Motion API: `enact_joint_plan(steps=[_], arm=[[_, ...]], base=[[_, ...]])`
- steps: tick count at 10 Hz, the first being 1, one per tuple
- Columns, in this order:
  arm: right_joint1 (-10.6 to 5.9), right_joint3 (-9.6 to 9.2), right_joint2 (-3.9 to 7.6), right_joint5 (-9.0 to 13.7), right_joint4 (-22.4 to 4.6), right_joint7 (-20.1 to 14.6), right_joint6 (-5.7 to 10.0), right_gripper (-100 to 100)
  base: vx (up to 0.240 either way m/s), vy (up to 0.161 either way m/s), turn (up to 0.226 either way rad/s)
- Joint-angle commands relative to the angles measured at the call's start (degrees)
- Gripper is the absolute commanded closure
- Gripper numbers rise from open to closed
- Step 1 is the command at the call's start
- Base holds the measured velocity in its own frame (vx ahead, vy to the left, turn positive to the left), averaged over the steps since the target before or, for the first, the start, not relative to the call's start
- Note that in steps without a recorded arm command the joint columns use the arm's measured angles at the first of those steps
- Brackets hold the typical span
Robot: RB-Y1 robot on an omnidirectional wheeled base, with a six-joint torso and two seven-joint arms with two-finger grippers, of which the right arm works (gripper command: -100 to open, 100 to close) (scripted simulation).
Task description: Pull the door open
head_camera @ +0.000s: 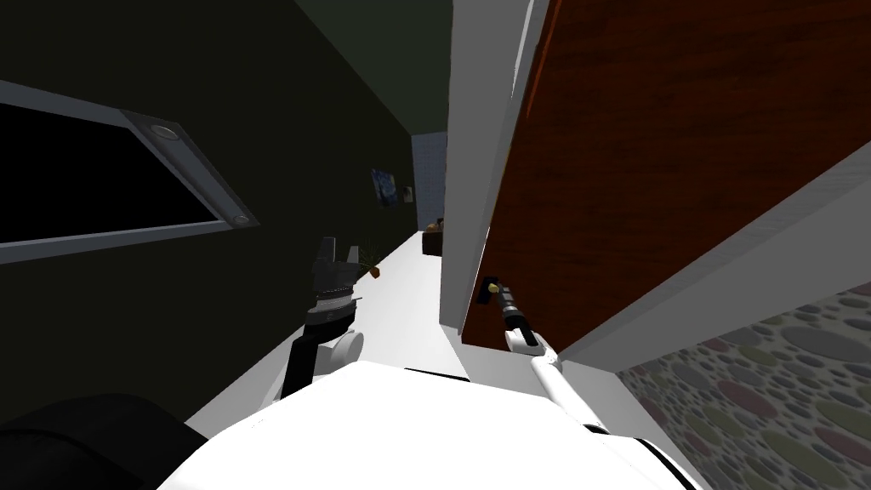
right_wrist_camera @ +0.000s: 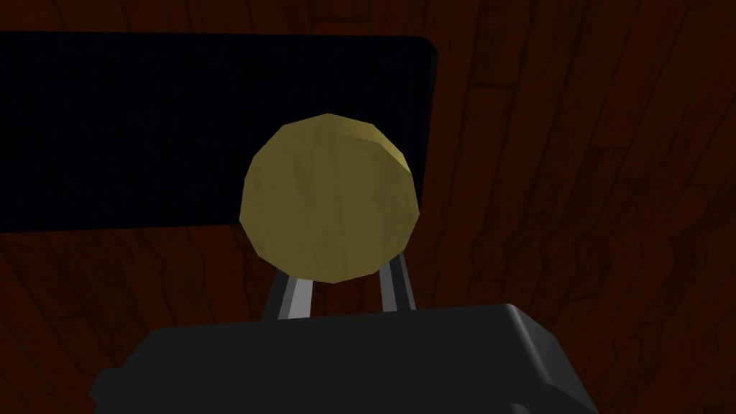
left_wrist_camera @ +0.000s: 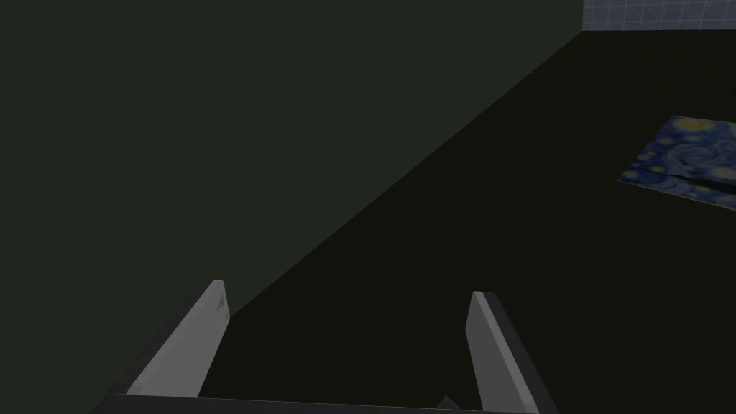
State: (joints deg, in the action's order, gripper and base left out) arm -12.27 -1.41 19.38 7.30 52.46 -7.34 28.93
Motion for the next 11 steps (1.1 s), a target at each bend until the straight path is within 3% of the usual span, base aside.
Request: enact_joint_plan(steps=[1, 2, 5, 7, 10, 11], arm=[[-0.66, -1.08, -1.07, 0.85, -0.07, -2.20, 0.12, 100], [-1.12, -1.38, -1.03, 2.63, -0.66, -4.01, 0.17, 100], [-1.58, -1.68, -0.99, 4.41, -1.25, -6.96, 0.23, 100], [-2.50, -2.29, -0.90, 7.97, -2.44, -10.71, 0.33, 100], [-2.96, -2.59, -0.86, 9.75, -3.03, -14.11, 0.38, 100], [-2.61, -1.63, -1.13, 11.74, -3.55, -15.84, -0.20, -100]], base=[[-0.061, -0.051, 0.057], [-0.060, -0.048, 0.087], [-0.054, -0.030, 0.062], [-0.064, -0.040, 0.123], [-0.068, -0.041, 0.068], [-0.091, -0.033, 0.048]])
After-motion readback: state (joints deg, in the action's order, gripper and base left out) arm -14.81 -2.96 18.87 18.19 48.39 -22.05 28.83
